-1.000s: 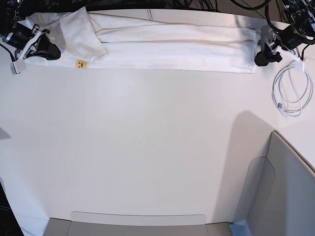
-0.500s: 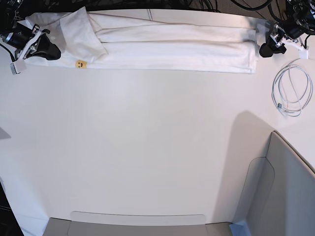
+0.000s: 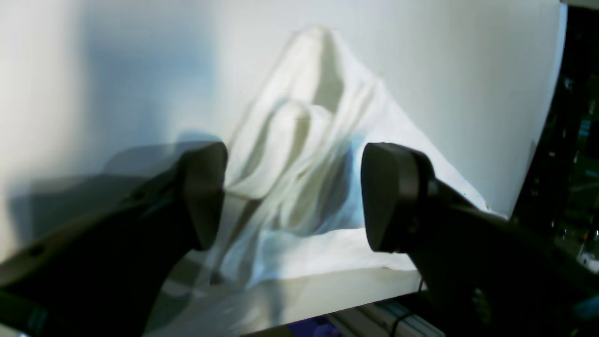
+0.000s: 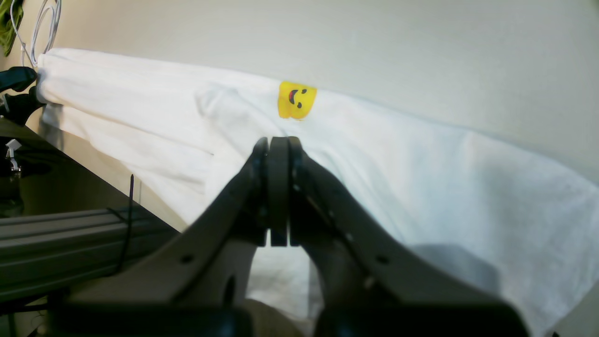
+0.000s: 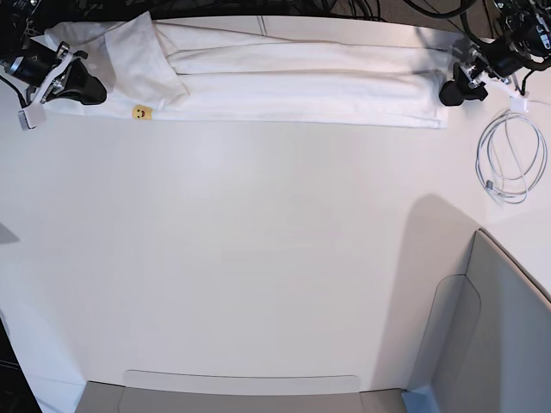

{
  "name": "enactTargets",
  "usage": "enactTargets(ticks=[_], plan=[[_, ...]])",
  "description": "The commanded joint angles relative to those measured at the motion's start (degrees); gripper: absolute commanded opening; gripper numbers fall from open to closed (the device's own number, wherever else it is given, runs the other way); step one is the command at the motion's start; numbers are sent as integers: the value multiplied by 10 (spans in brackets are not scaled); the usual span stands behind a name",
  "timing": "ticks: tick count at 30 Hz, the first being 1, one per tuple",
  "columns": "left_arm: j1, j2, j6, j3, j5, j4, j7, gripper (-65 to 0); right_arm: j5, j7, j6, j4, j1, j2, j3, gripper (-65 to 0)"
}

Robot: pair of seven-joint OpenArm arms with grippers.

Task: Layout the t-shirt on the table in an organized manner, then fold the t-shirt properly
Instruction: 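Grasp the strip end with the left gripper and lift it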

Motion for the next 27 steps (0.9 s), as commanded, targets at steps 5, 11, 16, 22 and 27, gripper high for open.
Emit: enactTargets(ticks=[5,11,16,22,27], plan=[[3,-8,6,7,-2,7,6,-202,16,6,1,7,-1,10,6,-650],[2,-5,4,36,-5,7,6,-202,16,6,1,7,0,11,6,-650],[0,7,-66,49,-2,6,6,-202,16,6,1,7,0,11,6,-650],[1,7,-77,49,0,2,6,-203,16,6,1,7,-1,11,6,-650],[2,7,-77,48,1,2,6,-203,12,6,1,7,0,11,3,-650]])
